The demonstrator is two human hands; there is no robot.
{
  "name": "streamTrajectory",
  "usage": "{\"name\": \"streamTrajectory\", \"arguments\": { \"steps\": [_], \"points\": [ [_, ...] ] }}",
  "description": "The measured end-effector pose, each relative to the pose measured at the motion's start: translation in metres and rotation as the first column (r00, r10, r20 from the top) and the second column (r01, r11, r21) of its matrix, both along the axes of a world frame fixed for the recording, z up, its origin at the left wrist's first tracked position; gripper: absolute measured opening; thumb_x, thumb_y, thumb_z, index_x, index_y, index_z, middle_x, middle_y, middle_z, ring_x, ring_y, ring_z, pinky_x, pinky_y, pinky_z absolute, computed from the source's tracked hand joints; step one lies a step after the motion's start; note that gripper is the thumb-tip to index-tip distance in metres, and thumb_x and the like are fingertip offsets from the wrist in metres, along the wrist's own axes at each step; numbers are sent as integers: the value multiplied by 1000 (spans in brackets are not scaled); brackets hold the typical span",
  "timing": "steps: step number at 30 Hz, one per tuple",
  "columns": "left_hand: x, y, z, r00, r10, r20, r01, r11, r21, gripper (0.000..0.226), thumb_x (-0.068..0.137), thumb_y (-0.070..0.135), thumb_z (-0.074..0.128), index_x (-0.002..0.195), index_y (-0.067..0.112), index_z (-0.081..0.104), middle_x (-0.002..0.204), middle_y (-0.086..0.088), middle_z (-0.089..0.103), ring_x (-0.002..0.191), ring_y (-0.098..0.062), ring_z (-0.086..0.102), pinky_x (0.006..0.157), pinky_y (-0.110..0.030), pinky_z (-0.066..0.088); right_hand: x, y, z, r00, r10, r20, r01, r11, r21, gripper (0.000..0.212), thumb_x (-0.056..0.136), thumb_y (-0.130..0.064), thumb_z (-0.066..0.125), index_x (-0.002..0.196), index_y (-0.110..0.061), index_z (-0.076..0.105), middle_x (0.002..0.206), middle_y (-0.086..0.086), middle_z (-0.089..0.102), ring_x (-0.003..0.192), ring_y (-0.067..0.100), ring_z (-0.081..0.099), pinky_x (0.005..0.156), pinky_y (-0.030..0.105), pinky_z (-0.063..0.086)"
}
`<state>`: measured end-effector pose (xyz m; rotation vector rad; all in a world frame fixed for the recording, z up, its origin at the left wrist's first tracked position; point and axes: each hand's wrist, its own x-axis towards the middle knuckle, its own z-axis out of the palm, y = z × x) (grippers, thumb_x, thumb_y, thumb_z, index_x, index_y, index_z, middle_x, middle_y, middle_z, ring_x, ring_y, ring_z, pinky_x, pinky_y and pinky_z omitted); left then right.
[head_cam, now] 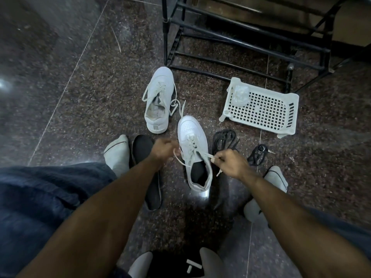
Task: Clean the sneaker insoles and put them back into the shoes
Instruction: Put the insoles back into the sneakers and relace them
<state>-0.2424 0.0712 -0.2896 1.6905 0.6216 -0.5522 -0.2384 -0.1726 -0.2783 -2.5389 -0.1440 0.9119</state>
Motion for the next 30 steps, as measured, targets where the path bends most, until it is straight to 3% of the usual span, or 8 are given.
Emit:
{"name": "streamTrajectory", "arguments": {
  "steps": [5, 10, 13, 15, 18, 21, 24, 30],
  "points": [
    [14, 3, 23, 947, 311, -86, -322, 908, -269, 16, 81, 6, 49, 68, 3, 58, 56, -10, 59, 55, -26, 66, 63, -33, 52, 19, -11, 26, 995, -33, -90, 48, 986, 160, 31, 86, -26, 69, 57, -33, 65, 63, -13, 64, 65, 12, 61, 70, 34, 52],
    [23, -7, 28, 940, 333, -71, -338, 882, -330, 13, 89, 22, 57, 85, 12, 64, 72, -4, 64, 71, -22, 70, 78, -38, 55, 29, -3, 52, 977, 165, 138, -152, 984, -97, 21, 88, -39, 63, 73, -28, 56, 87, -12, 55, 87, 16, 57, 78, 33, 41],
    [25, -14, 18, 983, 183, -3, -179, 956, -233, 17, 93, 34, 58, 100, 20, 65, 103, -4, 70, 99, -21, 66, 90, -41, 51, 26, -2, 51, 981, 85, 172, -76, 995, -60, 24, 88, -41, 64, 73, -26, 53, 87, -7, 58, 80, 17, 58, 74, 35, 38],
    [19, -19, 3, 997, 24, 72, -24, 1000, 10, 32, 89, 32, 66, 117, 17, 60, 116, -3, 66, 104, -20, 63, 94, -39, 49, 25, -2, 46, 965, -219, 142, 192, 965, 179, 25, 87, -38, 67, 71, -24, 53, 74, 2, 63, 62, 20, 59, 62, 38, 48],
    [1, -27, -20, 980, -188, -66, 198, 954, 225, 55, 78, 31, 70, 128, 18, 51, 116, -1, 64, 101, -20, 62, 92, -36, 51, 24, -3, 37, 831, -517, 206, 422, 827, 372, 14, 88, -33, 66, 82, -33, 53, 76, 2, 67, 50, 22, 56, 50, 40, 51],
    [-15, -40, -33, 929, -338, -152, 367, 897, 247, 51, 79, 38, 71, 126, 21, 56, 121, -3, 62, 106, -23, 61, 94, -35, 49, 14, 0, 20, 960, -254, 119, 236, 960, 151, 28, 92, -35, 61, 118, -39, 53, 96, -6, 67, 57, 13, 58, 58, 29, 52],
    [-21, -44, -32, 848, -510, -147, 509, 703, 497, 36, 87, 47, 60, 113, 22, 60, 116, -3, 63, 104, -26, 61, 89, -36, 48, -2, 18, 1, 994, 109, 24, -101, 972, -214, 41, 92, -51, 55, 128, -32, 53, 94, -1, 69, 77, 18, 65, 84, 38, 54],
    [-5, -28, -20, 600, -758, -255, 748, 418, 514, 32, 93, 39, 54, 105, 11, 63, 113, -13, 65, 101, -29, 61, 85, -37, 48, -18, 43, -20, 991, 82, 106, -48, 955, -292, 22, 90, -28, 51, 103, -18, 65, 101, 12, 68, 94, 33, 65, 78, 37, 49]
  ]
}}
